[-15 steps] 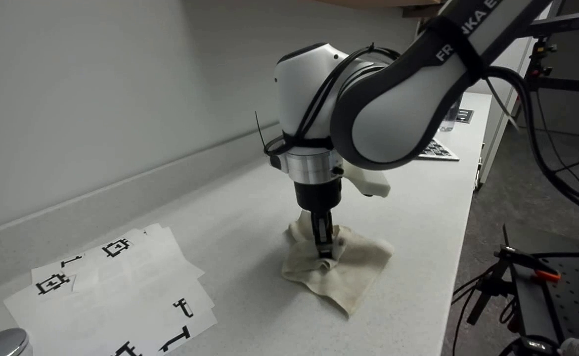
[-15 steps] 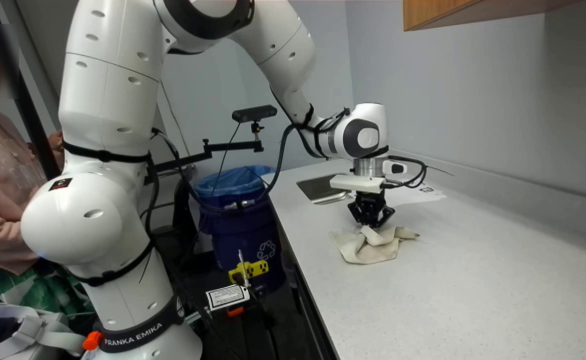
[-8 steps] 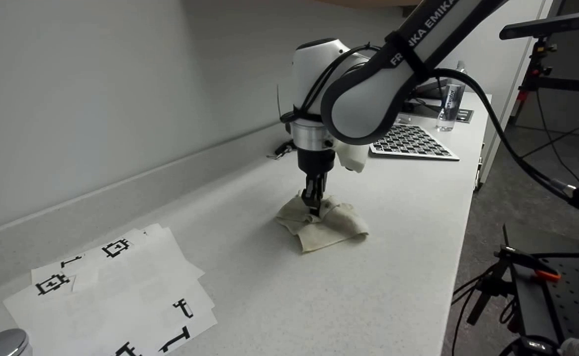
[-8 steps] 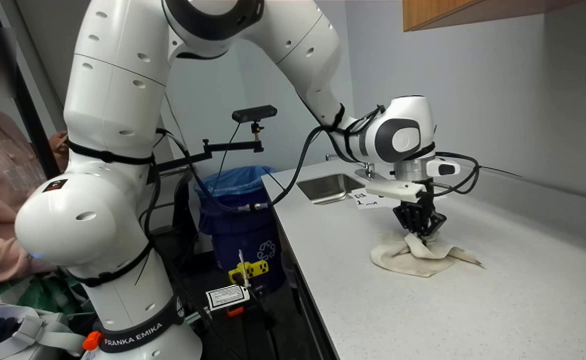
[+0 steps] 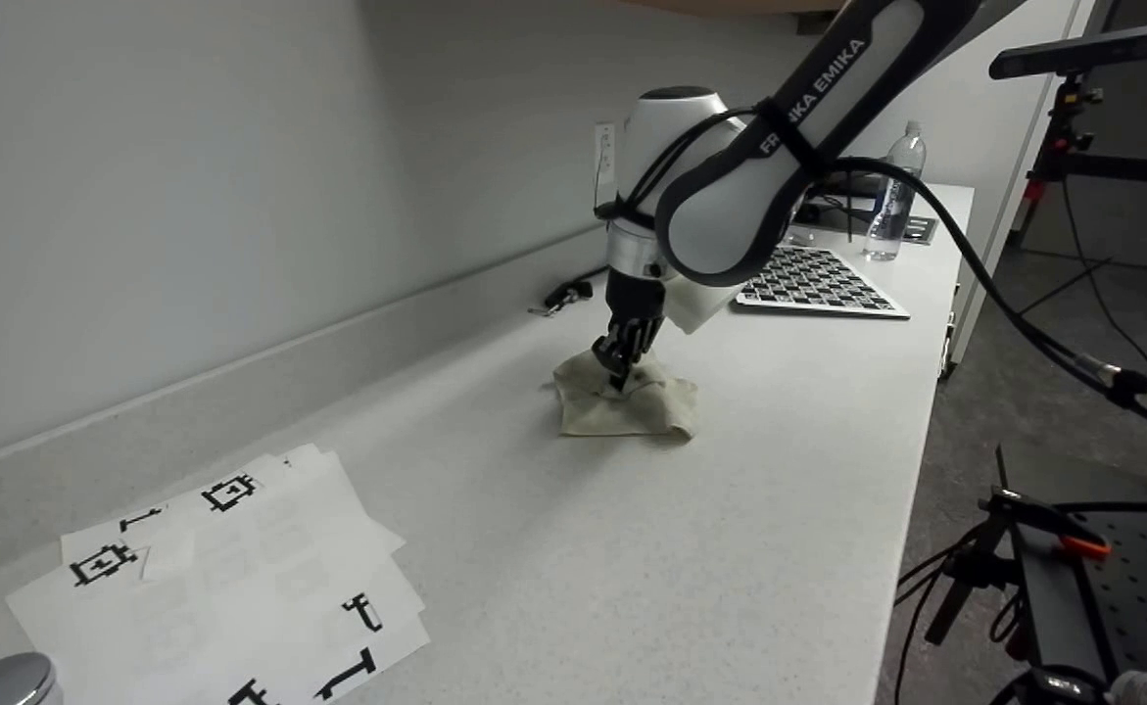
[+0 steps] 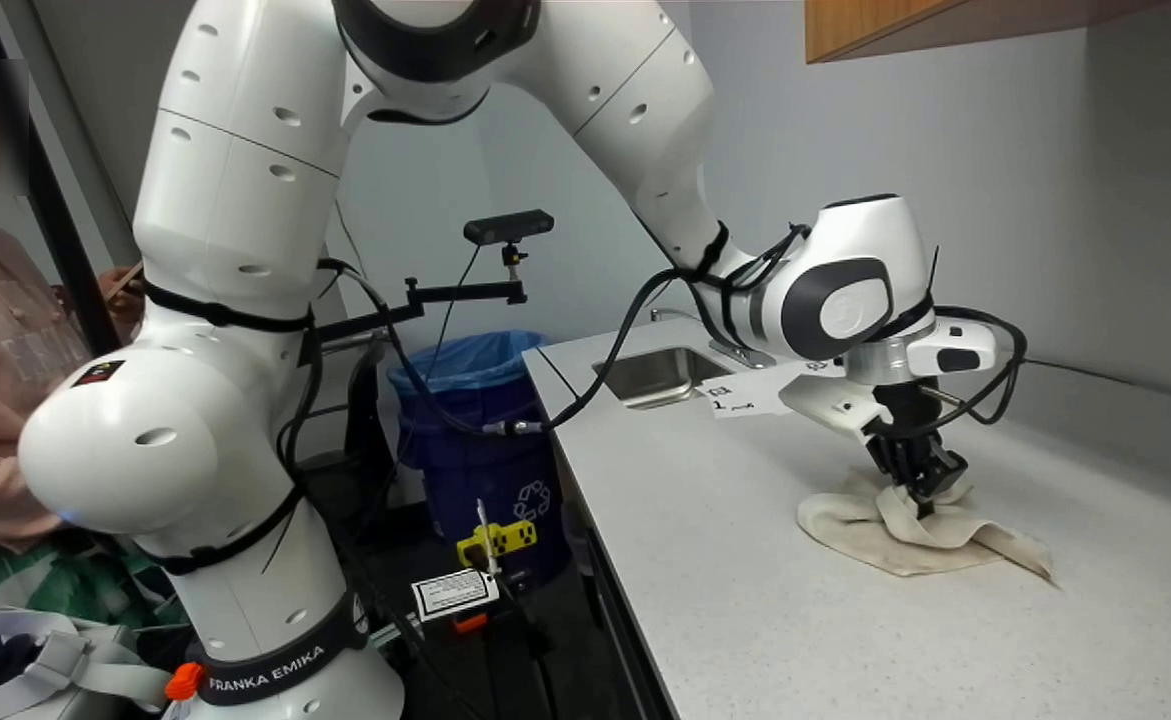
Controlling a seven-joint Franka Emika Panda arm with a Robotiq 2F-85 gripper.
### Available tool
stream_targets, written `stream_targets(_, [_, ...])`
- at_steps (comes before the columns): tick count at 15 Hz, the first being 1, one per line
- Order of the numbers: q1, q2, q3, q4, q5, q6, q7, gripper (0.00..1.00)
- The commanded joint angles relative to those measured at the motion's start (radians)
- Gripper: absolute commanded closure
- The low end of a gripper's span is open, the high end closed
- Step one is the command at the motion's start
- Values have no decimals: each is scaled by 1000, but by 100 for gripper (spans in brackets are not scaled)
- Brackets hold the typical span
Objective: Use the towel to wipe the counter
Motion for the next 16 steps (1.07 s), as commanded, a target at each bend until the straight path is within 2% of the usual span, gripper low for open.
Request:
stream_targets(1, [34,40,21,13,28,-5,25,98])
stream_targets(11, [34,-38,268,-108,133,-145,-191,98])
stream_targets(16, [22,-93,326,-175,195,-248,-332,98])
